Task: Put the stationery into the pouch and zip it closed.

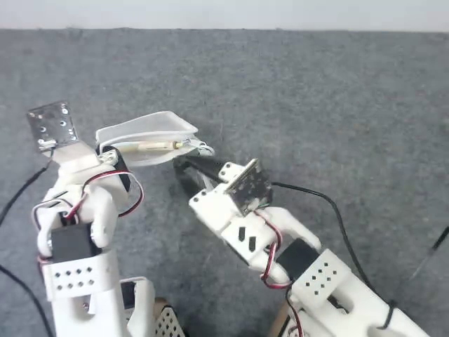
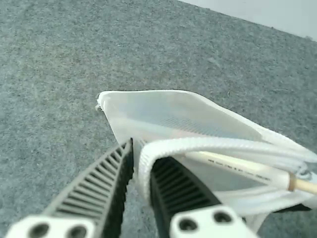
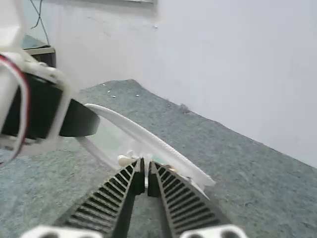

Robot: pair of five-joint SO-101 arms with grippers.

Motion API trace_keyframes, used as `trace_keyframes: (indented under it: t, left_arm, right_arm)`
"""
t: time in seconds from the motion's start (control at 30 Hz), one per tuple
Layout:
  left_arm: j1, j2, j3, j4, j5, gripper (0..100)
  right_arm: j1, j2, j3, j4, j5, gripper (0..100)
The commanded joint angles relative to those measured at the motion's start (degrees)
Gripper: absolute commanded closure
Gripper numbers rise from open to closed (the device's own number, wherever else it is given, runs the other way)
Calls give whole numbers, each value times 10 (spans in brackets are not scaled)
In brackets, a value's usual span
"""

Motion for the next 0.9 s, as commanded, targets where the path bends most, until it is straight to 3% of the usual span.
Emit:
trace_keyframes:
  t: [0.0,0.17,0.4,0.57,0.7,0.87]
  left_arm:
    - [0,-5,-8,-18,-4,987]
    - [0,-5,-8,-18,-4,987]
    - [1,-5,-8,-19,-4,987]
    - [1,-5,-8,-19,-4,987]
    - [1,-5,-8,-18,-4,987]
    - [1,-5,-8,-18,-4,987]
  right_arm:
    - [30,-12,-10,-23,-33,992]
    - [30,24,-16,-52,-42,992]
    - [29,188,-104,-58,-41,992]
    - [7,281,-133,-57,32,992]
    - [8,269,-135,-39,37,992]
    - [18,164,-138,74,35,989]
